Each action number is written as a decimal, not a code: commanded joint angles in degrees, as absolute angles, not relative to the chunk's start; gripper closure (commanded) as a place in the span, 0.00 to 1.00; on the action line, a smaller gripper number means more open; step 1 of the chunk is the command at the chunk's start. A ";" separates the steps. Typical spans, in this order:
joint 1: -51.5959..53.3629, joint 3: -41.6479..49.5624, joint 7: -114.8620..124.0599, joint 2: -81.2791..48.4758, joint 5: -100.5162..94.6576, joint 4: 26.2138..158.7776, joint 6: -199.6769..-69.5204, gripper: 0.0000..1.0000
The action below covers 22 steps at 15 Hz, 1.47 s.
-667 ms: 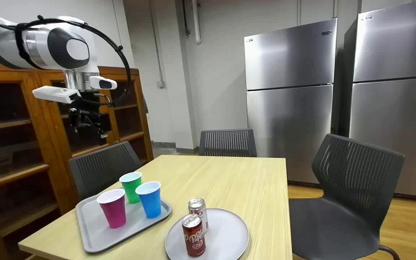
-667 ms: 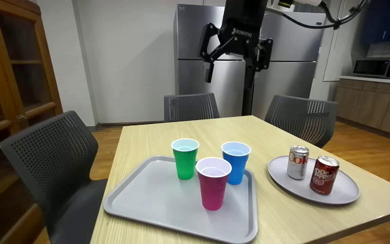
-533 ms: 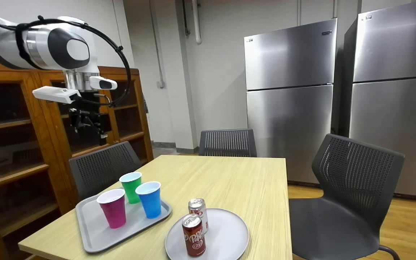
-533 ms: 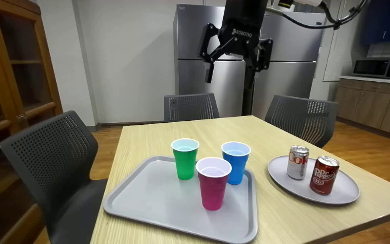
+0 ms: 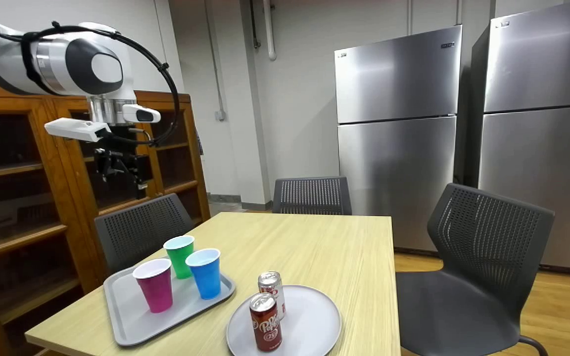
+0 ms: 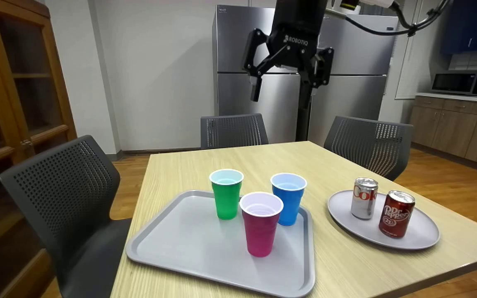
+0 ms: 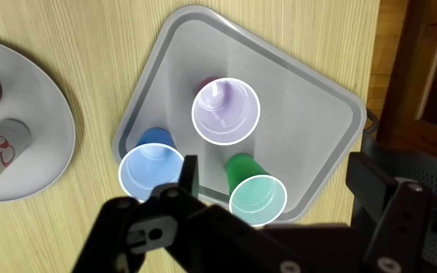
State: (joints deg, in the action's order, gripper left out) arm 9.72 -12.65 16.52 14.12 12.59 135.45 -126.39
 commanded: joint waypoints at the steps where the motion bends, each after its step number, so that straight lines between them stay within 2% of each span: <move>1: 9.70 -12.97 18.44 13.40 11.85 135.90 -128.07 0.00; 13: 9.64 -13.05 28.19 3.99 8.69 138.28 -139.34 0.00; 22: 10.13 -11.74 34.93 -0.95 4.27 138.10 -138.56 0.00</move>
